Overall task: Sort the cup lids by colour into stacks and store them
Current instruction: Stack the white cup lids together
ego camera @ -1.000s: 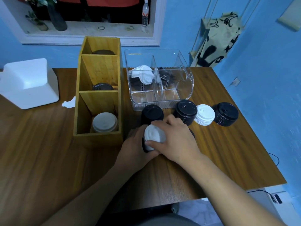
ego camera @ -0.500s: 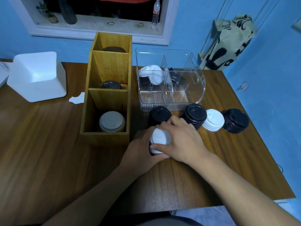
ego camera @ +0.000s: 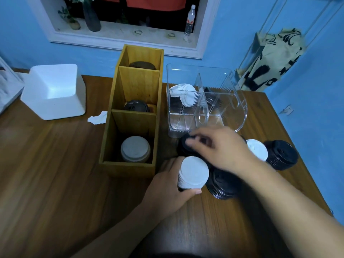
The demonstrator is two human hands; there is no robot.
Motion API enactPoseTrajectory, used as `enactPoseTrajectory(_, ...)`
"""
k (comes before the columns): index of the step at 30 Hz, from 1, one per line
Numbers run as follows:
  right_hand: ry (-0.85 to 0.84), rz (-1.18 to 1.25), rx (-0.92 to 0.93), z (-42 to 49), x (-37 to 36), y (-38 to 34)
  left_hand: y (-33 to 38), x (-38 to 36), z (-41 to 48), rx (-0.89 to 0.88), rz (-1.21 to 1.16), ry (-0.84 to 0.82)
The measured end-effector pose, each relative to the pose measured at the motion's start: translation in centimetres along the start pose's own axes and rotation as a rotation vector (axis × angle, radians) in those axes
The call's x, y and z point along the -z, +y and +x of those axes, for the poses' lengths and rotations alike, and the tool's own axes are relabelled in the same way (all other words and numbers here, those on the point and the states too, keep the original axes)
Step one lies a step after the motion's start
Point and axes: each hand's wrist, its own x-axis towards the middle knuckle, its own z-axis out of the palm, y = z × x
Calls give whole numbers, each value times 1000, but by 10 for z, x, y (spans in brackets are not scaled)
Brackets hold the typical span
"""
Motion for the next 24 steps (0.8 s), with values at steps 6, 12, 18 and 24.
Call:
enactPoseTrajectory(6, 91, -83, 10, 142, 26, 25, 0, 3, 0, 21, -4, -53)
enactPoseTrajectory(12, -306, -460, -89, 228, 31, 44, -2, 4, 2, 12, 21, -68)
enactPoseTrajectory(18, -397, -469, -68, 249, 30, 55, -3, 4, 3, 12, 25, -65)
enactPoseTrajectory(24, -353, -262, 46, 238, 48, 59, -4, 3, 3, 16, 35, -71)
